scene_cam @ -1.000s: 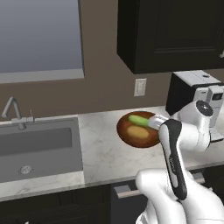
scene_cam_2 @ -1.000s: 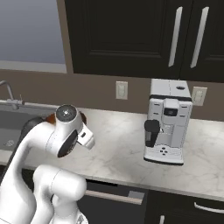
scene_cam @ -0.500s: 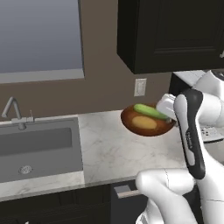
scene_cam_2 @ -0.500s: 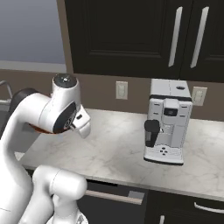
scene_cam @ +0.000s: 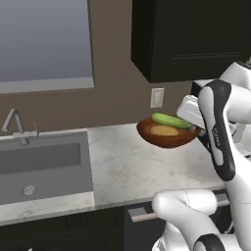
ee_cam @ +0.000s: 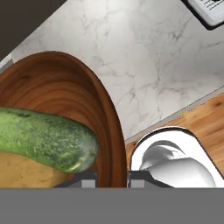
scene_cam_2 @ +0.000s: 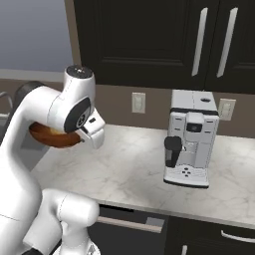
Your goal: Dump the cucumber and potato from the bowl so the bowl can be washed. Place the bowl in the sink after clearing the leftovers.
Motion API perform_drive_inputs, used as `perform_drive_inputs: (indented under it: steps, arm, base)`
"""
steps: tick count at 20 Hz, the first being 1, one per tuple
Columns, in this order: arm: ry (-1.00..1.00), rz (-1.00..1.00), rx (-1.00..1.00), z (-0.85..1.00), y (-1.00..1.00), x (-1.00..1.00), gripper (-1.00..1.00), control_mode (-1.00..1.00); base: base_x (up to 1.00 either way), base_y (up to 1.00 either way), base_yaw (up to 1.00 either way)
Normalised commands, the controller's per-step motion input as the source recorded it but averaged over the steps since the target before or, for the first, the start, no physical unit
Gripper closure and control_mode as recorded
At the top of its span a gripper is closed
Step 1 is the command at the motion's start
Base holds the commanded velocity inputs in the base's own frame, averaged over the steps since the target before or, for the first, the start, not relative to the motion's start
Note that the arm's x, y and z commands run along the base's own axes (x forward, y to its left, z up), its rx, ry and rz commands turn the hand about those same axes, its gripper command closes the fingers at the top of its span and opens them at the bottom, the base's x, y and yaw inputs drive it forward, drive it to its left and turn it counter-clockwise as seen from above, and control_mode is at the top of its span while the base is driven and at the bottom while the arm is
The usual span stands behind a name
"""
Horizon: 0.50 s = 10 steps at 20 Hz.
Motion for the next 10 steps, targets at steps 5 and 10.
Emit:
perform_drive_inputs:
  steps: [5,10]
  arm:
    - [0.00,0.00,0.00,0.00,0.00,0.00,1.00,1.00]
    - [0.00,0.00,0.00,0.00,0.00,0.00,1.00,1.00]
  base:
    - [-0.48,0.30,0.02]
    - [-0.29,0.70,0.01]
